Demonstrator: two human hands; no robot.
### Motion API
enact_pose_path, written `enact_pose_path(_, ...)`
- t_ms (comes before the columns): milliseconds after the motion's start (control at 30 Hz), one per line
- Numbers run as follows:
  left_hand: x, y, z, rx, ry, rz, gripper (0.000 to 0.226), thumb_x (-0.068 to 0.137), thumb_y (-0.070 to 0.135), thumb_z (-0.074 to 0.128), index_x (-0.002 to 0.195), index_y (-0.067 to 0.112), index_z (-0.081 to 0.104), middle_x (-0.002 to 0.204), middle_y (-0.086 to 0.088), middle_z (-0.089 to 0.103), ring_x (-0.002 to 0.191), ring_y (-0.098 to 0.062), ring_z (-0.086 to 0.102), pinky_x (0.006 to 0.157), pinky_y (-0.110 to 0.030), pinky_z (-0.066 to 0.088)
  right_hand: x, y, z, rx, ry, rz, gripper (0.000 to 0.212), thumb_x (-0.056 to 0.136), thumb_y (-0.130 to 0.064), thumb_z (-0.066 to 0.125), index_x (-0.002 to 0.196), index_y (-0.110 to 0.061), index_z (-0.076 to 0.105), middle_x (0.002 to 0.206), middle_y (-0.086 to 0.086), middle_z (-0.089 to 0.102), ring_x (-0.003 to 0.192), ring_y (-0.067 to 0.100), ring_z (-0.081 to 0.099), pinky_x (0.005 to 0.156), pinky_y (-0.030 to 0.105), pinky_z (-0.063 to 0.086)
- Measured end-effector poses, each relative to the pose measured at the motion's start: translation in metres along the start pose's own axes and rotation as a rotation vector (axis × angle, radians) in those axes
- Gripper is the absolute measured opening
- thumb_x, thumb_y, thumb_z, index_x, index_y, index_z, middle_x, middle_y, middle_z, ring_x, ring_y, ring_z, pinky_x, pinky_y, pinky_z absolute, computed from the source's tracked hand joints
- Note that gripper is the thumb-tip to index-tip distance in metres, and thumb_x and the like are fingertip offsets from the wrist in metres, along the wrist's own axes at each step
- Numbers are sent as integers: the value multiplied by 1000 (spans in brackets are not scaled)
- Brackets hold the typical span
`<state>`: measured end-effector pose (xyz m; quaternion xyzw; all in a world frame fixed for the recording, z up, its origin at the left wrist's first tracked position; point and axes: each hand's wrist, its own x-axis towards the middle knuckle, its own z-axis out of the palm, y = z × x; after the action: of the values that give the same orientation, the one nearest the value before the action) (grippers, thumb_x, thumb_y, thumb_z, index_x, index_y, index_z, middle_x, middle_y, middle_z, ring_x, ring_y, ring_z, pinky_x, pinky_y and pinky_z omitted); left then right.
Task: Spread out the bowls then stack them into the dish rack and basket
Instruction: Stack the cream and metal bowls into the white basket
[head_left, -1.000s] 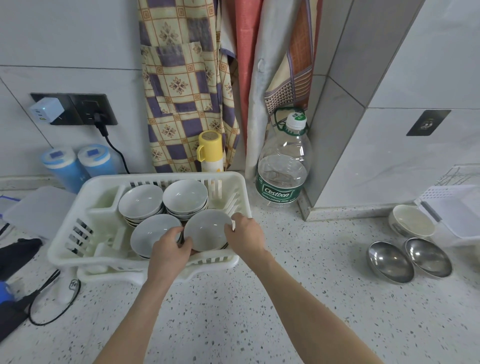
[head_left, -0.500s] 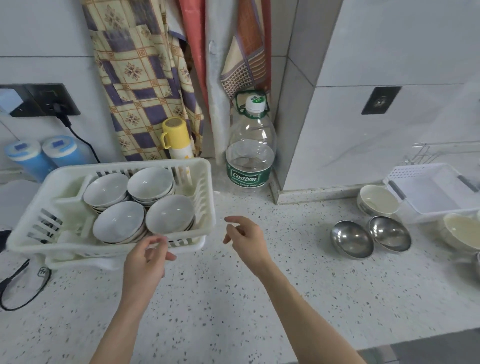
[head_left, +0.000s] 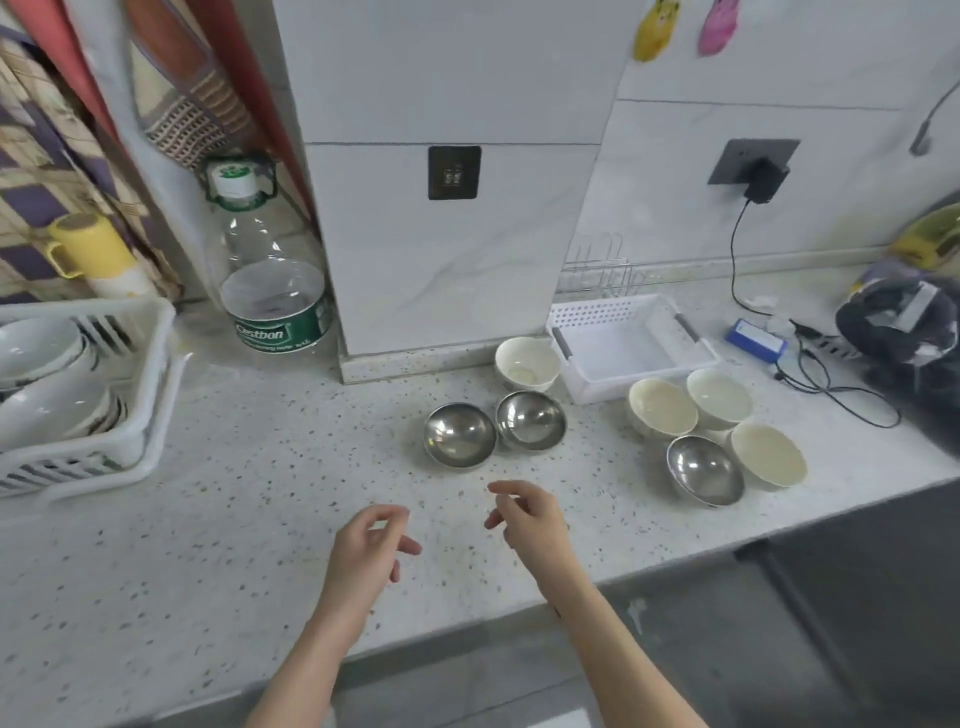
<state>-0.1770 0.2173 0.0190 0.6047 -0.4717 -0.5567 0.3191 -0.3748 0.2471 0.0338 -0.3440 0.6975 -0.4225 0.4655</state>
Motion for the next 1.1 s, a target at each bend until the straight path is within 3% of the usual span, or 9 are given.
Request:
enact_pose_path(267, 4, 27, 126, 103, -227, -45, 12, 96, 34, 57, 102, 26, 64, 74, 6, 76, 43, -4, 49, 41, -14, 37, 17, 21, -119, 318, 383, 96, 17, 95, -18, 54, 97, -22, 70, 61, -4, 66, 49, 10, 41, 46, 18, 36)
enact_pose_path(400, 30, 42, 172, 168, -296, -29, 13, 96, 35, 56, 102, 27, 63, 74, 9, 75, 44, -3, 49, 43, -14, 37, 38, 34, -166, 488, 645, 165, 19, 93, -24, 56, 105, -15, 67, 71, -1, 65, 52, 11, 38, 51, 24, 34)
enact_pose_path(567, 68, 64, 235, 186, -358, -41, 14, 96, 38, 54, 107, 30, 58, 89, 6, 74, 50, -3, 52, 49, -17, 38, 58, 52, -224, 597, 859, 294, 30, 91, -21, 50, 118, -10, 59, 73, -2, 68, 50, 11, 33, 44, 22, 27)
enact_pose_path(767, 104, 78, 296, 216, -398, -100, 37, 97, 36, 50, 129, 18, 50, 102, 3, 69, 60, -7, 52, 51, -20, 35, 88, 65, -272, 577, 865, 438, 40, 92, -34, 53, 125, -11, 53, 91, 1, 68, 65, 16, 44, 48, 26, 30)
enact_pose_path(933, 120, 85, 332, 227, -368, -180, 49, 97, 41, 52, 138, 13, 46, 105, -2, 69, 57, -6, 44, 47, -22, 33, 110, 81, -306, 456, 807, 530, 42, 91, -36, 50, 124, -10, 52, 95, 6, 70, 56, 15, 38, 50, 27, 31)
enact_pose_path(1000, 125, 88, 347, 234, -333, -209, 43, 98, 41, 52, 129, 11, 51, 106, -7, 70, 52, -3, 46, 43, -20, 31, 118, 89, -316, 395, 791, 512, 40, 91, -34, 50, 122, -9, 51, 87, 5, 71, 60, 16, 47, 55, 29, 35)
enact_pose_path(1100, 126, 96, 366, 168, -280, -276, 15, 99, 33, 52, 101, 18, 55, 98, -14, 75, 35, -3, 44, 33, -16, 23, 122, 97, -326, 243, 754, 501, 37, 90, -32, 48, 122, -13, 46, 80, 3, 72, 74, 19, 57, 70, 36, 40)
